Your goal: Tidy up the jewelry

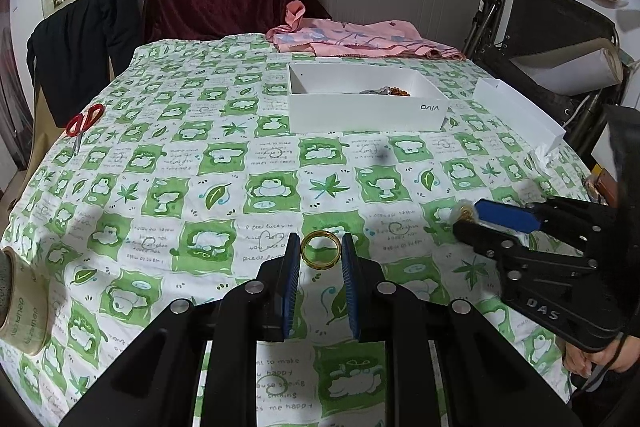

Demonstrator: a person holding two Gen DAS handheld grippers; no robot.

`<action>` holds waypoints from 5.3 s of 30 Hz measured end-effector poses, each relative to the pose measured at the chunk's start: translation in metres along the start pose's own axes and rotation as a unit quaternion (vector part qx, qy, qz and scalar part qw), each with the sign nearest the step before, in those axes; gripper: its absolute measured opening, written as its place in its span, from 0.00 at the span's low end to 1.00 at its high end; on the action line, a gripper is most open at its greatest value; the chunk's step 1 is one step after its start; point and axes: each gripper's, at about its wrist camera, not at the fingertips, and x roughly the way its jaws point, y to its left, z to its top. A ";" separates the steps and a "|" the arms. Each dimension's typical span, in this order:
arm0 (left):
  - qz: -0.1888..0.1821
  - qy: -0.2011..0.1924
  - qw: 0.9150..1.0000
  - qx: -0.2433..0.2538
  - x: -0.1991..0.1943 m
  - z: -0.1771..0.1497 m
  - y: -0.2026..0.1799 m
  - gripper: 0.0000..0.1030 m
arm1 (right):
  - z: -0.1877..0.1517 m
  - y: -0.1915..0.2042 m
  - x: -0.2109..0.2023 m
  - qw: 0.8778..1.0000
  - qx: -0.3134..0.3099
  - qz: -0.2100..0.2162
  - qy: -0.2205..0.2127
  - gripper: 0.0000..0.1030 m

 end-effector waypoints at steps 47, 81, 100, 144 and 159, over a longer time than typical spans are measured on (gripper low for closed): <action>-0.017 0.020 0.999 -0.021 0.134 0.175 0.001 0.20 | 0.149 -0.095 0.087 0.994 0.108 0.027 -0.009 0.29; 0.099 -0.101 0.989 -0.045 0.051 0.131 0.003 0.94 | 0.110 -0.079 0.004 0.974 0.150 -0.074 -0.152 0.80; 0.116 -0.133 0.984 -0.031 0.026 0.101 -0.005 0.94 | 0.080 -0.060 0.002 0.972 0.129 -0.114 -0.160 0.89; 0.127 -0.137 0.982 -0.019 0.021 0.097 -0.007 0.94 | 0.074 -0.059 0.004 0.976 0.142 -0.090 -0.135 0.90; 0.145 -0.148 0.978 -0.009 0.019 0.095 -0.013 0.94 | 0.074 -0.061 0.003 0.976 0.146 -0.088 -0.138 0.90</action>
